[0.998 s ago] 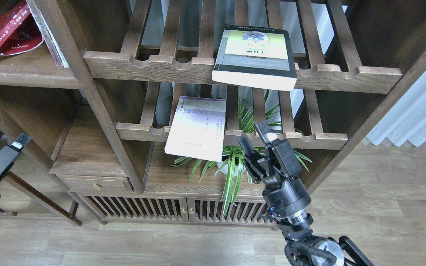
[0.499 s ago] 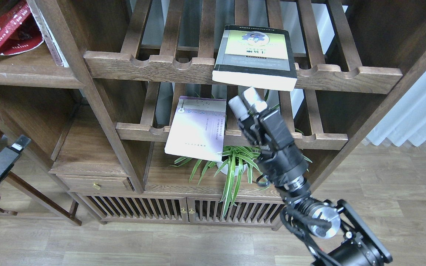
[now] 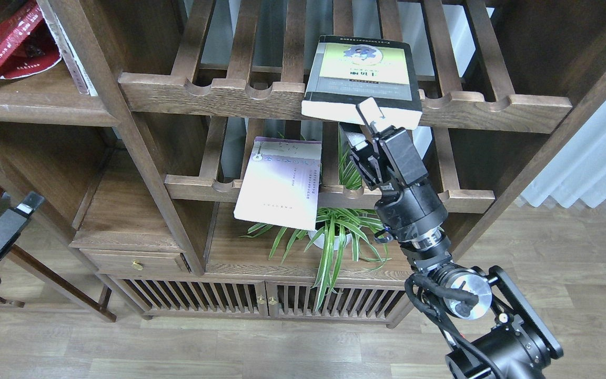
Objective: Organize books on shelf
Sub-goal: 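Raise the right gripper to the green-and-white book on the upper shelf, then grasp the green-and-white book and pull it off the shelf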
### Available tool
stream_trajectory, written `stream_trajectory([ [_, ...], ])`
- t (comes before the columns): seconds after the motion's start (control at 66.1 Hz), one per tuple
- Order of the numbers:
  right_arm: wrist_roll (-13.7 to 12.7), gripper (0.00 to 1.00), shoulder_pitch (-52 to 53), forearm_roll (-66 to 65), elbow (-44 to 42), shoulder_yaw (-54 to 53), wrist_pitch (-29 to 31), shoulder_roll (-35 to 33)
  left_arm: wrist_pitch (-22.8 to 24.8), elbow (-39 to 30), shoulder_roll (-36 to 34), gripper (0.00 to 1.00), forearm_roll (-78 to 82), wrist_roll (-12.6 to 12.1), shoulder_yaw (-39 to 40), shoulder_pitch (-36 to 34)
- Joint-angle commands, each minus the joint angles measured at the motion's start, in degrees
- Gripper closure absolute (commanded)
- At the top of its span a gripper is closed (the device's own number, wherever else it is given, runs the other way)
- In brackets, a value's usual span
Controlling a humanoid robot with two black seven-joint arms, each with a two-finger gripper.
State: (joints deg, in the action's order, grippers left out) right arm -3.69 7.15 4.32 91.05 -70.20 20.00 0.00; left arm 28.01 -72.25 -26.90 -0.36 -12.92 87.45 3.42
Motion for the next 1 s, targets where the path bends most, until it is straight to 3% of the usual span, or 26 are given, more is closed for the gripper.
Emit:
stream_trajectory([
  [0.0, -0.01, 0.01, 0.94, -0.01, -0.25, -0.46, -1.28, 0.0, -0.01, 0.01, 0.01, 0.0, 0.0, 0.0, 0.0, -0.08],
  [0.424, -0.01, 0.04, 1.11, -0.1, -1.22, -1.25, -2.42, 0.0, -0.01, 0.01, 0.01, 0.0, -0.08, 0.09, 0.0, 0.0],
  [0.983, -0.01, 0.34, 0.68, 0.16, -1.22, -1.69, -2.42, 0.0, -0.01, -0.08, 0.27, 0.0, -0.08, 0.09, 0.0, 0.0],
])
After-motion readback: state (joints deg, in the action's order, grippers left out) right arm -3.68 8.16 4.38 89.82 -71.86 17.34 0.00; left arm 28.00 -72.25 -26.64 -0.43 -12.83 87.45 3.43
